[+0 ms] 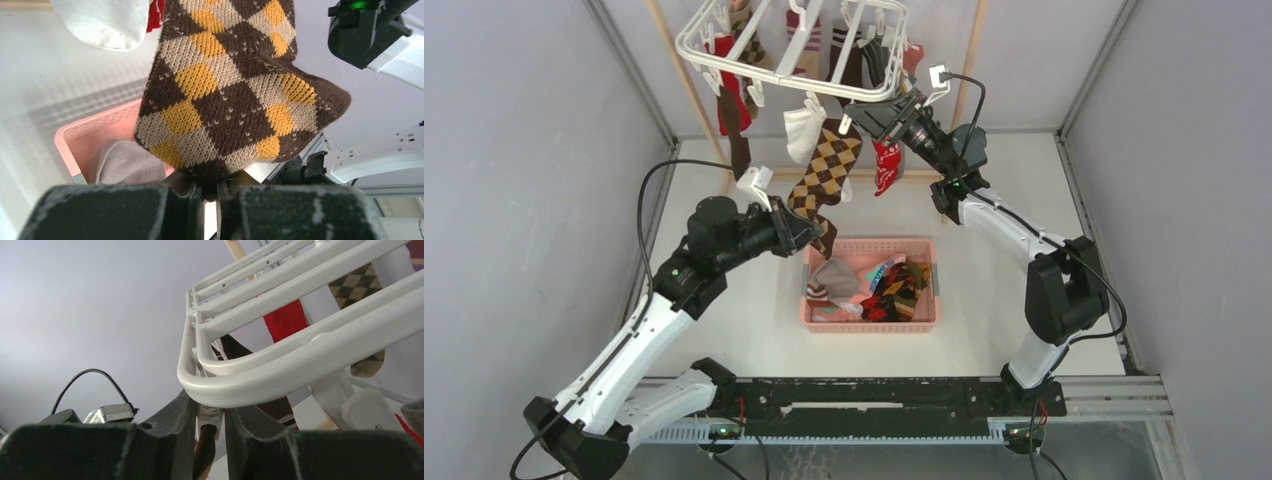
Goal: Remove the socks clipped to the hanger
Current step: Remove the sock from the hanger.
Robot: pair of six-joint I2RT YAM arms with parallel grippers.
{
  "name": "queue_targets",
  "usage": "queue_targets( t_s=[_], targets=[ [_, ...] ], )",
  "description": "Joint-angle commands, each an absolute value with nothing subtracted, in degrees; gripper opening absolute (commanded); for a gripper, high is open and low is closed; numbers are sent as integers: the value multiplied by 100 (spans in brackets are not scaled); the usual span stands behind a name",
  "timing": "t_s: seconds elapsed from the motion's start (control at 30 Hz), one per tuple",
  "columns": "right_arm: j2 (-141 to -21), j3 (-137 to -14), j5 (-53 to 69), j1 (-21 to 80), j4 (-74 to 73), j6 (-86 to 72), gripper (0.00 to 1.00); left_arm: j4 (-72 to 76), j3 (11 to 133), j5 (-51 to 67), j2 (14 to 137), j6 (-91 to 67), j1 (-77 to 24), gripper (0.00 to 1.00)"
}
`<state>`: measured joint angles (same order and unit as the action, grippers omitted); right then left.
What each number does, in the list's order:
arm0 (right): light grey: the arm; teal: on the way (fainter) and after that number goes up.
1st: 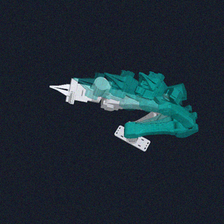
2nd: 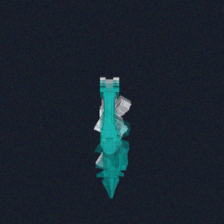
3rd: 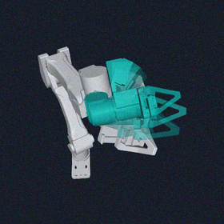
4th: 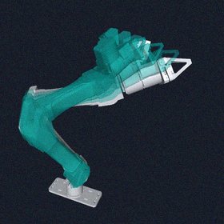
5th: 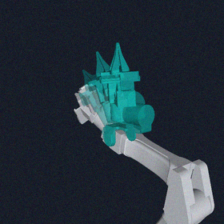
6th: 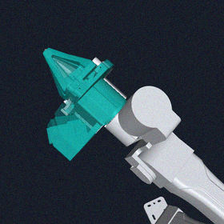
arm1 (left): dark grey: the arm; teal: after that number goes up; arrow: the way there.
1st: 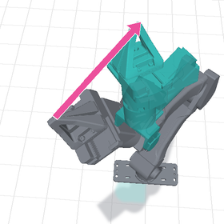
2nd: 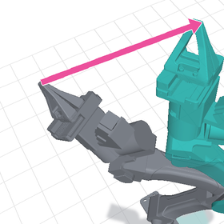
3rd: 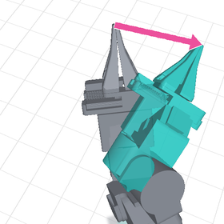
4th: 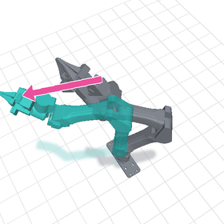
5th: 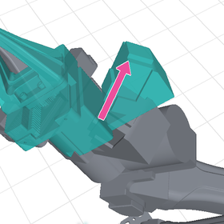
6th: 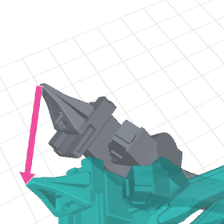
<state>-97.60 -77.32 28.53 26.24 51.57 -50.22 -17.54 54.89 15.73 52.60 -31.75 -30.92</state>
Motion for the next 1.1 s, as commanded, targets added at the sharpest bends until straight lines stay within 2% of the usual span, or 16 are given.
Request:
queue_targets(
  t_s=[0.0, 0.57, 0.63, 0.87, 0.93, 1.0, 1.07],
  targets=[
    [-9710, -7972, 2763, 2597, 5224, -4985, 10, -1683, 5464, 1641, 4918, -3308, -3040, 11],
    [-9703, -7977, 2730, 2593, 5205, -5022, 11, -1757, 5081, 1621, 4598, -3429, -3037, 10],
    [-9723, -7976, 2737, 2596, 5193, -5051, 16, -1744, 5080, 1632, 4588, -3436, -3041, 10],
    [-9692, -7908, 2751, 2628, 5016, -5095, 48, -1723, 5115, 1665, 4560, -3462, -3036, 10],
    [-9665, -7874, 2740, 2632, 4960, -5081, 52, -1717, 5115, 1671, 4545, -3471, -3041, 10],
    [-9639, -7835, 2742, 2644, 4919, -5076, 61, -1702, 5130, 1694, 4528, -3487, -3041, 10],
    [-9581, -7779, 2748, 2652, 4856, -5058, 64, -1662, 5139, 1724, 4533, -3523, -3040, 11]
  ],
)
